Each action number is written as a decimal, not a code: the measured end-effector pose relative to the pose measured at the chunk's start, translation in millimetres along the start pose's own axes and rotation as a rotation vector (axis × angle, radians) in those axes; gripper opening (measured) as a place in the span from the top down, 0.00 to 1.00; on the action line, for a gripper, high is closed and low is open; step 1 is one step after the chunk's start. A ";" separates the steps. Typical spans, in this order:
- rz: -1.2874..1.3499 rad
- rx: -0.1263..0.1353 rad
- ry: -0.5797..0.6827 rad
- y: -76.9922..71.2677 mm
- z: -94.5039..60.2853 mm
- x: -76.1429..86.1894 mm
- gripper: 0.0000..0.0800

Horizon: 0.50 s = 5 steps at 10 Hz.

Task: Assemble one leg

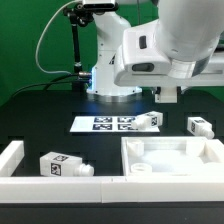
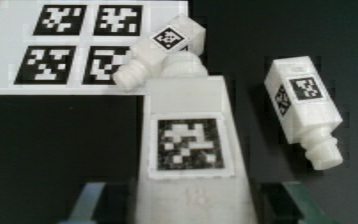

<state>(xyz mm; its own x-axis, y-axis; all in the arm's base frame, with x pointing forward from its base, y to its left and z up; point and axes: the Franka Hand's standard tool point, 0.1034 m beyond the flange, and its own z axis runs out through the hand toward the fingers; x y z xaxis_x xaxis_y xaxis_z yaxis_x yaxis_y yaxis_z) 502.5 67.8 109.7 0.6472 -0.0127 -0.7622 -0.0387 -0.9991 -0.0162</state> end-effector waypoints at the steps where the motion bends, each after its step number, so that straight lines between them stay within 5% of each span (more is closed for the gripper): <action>1: -0.006 0.003 0.089 -2.8 -5.3 10.5 0.64; 3: -0.008 0.015 0.268 -4.8 -13.1 15.9 0.64; 5: -0.044 0.028 0.422 -5.8 -49.6 26.5 0.64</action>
Offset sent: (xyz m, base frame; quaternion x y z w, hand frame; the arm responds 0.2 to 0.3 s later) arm 0.0237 0.0213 0.0010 0.0289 0.1962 -0.0416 0.9793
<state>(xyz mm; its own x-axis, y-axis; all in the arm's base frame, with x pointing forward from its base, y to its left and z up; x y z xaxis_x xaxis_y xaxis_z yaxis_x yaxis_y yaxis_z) 557.6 71.3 121.7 0.9035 0.0087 -0.4286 -0.0209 -0.9977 -0.0643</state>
